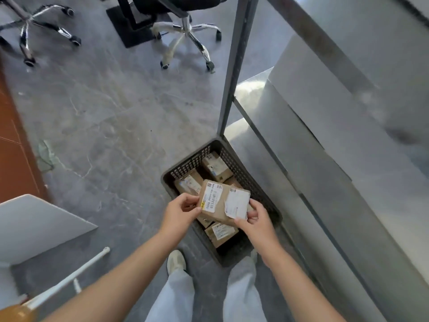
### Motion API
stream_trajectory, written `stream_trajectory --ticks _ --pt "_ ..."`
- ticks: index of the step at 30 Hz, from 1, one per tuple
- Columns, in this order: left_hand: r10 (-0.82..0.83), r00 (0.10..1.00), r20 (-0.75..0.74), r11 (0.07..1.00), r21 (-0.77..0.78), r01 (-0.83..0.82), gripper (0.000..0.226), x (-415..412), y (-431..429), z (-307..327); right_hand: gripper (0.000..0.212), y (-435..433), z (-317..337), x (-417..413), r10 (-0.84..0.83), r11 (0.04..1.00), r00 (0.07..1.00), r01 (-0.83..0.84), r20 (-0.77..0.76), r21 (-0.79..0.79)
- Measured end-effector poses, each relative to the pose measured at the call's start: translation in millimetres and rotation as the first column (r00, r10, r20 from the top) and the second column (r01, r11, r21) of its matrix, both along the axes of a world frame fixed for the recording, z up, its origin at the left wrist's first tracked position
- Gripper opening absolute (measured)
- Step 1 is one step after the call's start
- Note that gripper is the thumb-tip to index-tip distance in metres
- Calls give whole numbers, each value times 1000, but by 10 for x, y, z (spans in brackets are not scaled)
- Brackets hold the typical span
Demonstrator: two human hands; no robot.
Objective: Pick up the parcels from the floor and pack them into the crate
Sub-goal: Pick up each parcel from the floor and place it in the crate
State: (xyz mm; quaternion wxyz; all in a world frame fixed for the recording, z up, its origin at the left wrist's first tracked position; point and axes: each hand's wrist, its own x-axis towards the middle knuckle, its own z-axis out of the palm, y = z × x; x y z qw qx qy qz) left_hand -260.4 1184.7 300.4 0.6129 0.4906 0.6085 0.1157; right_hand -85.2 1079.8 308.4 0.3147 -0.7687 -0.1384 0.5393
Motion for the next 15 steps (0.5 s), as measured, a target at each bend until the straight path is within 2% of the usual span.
stream_trajectory --ticks 6,11,13,15 --pt "2 980 -200 1000 6 -1 31 97 202 -1525 60 202 -1379 72 26 987 985 -52 -169 -149" --pt "72 942 -326 992 123 -33 37 212 658 -2579 72 620 -2458 4 76 976 961 -126 -265 -176" --pt "36 909 -415 981 189 47 27 244 858 -2889 72 807 -2864 -80 87 976 959 -136 -268 -170" --pt "-47 840 -540 948 241 208 20 249 1017 -3125 74 958 -3219 -188 98 974 955 -150 -278 -171"
